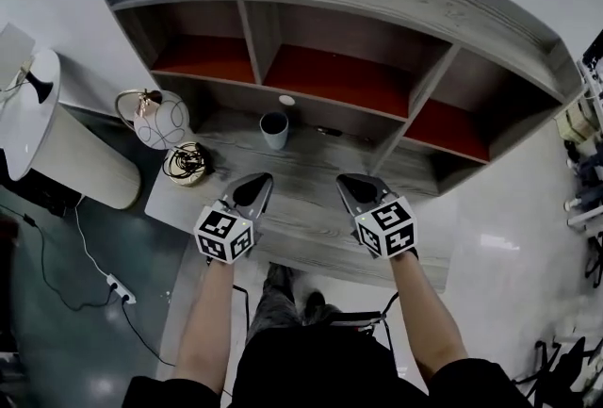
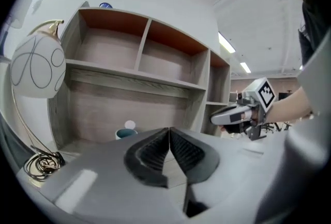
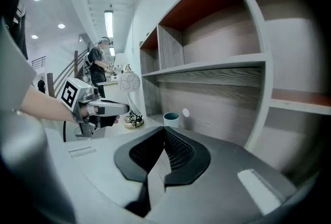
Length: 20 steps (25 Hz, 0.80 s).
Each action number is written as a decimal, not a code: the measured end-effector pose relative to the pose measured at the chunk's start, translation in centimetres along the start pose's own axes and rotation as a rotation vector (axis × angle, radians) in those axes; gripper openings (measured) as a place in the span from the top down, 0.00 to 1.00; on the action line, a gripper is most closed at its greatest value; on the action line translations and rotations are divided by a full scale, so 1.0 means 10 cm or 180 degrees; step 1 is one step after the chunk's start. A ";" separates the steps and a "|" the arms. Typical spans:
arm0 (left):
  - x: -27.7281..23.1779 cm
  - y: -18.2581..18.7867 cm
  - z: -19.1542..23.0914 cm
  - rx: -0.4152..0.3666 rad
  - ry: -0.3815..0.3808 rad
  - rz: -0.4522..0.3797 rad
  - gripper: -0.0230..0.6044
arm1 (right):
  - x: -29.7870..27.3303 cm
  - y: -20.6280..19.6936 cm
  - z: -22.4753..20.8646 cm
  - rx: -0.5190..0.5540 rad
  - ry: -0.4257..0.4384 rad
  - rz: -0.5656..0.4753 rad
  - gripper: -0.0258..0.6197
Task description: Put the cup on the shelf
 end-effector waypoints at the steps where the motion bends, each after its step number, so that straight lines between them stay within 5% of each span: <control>1: 0.05 0.00 -0.06 0.0014 -0.0019 0.0003 0.96 | 0.08 0.00 0.01 -0.0032 -0.0012 -0.0008 0.94; 20: 0.63 -0.34 -0.71 0.0022 -0.0200 0.0321 0.96 | 0.80 -0.16 0.41 -0.0274 0.0040 -0.0106 0.94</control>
Point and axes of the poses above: the fingertips, and each gripper's own axes: x backward along the fingers, z to its left, y out of its top, the point moved 7 cm from there along x, backward along the fingers, and after that the axes turned 12 degrees about x, right-handed, at the moved point
